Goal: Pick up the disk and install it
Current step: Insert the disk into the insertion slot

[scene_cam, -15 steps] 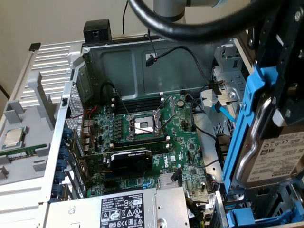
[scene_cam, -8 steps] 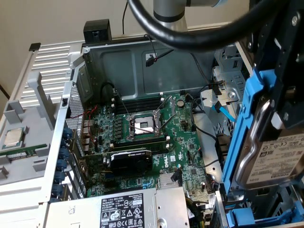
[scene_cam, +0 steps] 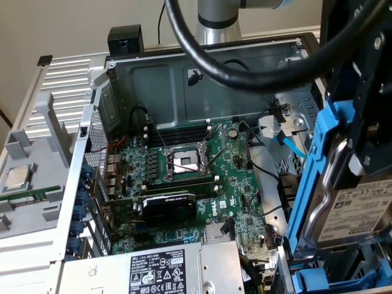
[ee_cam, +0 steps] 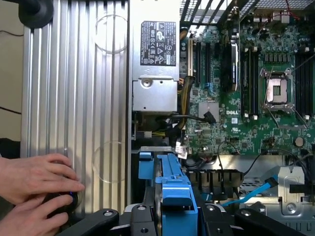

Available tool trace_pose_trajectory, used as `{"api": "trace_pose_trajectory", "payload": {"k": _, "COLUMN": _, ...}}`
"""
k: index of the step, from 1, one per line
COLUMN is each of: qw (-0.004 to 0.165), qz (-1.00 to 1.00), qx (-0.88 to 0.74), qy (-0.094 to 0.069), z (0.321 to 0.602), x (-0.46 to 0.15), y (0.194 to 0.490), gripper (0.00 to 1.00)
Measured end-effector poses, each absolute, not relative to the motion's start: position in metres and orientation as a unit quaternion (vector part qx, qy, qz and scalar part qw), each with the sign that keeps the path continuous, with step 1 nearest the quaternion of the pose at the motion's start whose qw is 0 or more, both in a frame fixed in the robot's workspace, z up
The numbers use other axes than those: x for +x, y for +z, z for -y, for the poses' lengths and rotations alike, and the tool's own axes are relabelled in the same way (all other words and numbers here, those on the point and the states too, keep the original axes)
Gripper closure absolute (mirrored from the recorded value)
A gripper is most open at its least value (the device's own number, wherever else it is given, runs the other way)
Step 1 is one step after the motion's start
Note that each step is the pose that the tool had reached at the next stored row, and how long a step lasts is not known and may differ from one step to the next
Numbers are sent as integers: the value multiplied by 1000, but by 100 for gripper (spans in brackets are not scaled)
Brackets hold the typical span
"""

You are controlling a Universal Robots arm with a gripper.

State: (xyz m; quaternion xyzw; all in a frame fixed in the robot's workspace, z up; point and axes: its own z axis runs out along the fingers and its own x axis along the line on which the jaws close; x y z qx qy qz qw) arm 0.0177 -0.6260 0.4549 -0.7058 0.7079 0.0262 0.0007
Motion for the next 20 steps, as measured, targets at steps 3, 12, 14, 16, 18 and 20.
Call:
{"api": "trace_pose_trajectory", "payload": {"k": 3, "qw": 1, "qz": -712, "qx": -702, "qy": 26, "z": 626, "x": 18, "y": 453, "gripper": 63}}
{"api": "trace_pose_trajectory", "payload": {"k": 12, "qw": 1, "qz": -713, "qx": -700, "qy": 26, "z": 625, "x": 18, "y": 452, "gripper": 63}}
{"api": "trace_pose_trajectory", "payload": {"k": 14, "qw": 1, "qz": -713, "qx": -700, "qy": 26, "z": 625, "x": 18, "y": 451, "gripper": 63}}
{"api": "trace_pose_trajectory", "payload": {"k": 16, "qw": 1, "qz": -713, "qx": -700, "qy": 26, "z": 625, "x": 18, "y": 451, "gripper": 63}}
{"api": "trace_pose_trajectory", "payload": {"k": 18, "qw": 1, "qz": -713, "qx": -700, "qy": 26, "z": 624, "x": 19, "y": 450, "gripper": 63}}
{"api": "trace_pose_trajectory", "payload": {"k": 20, "qw": 1, "qz": -713, "qx": -700, "qy": 26, "z": 624, "x": 20, "y": 450, "gripper": 63}}
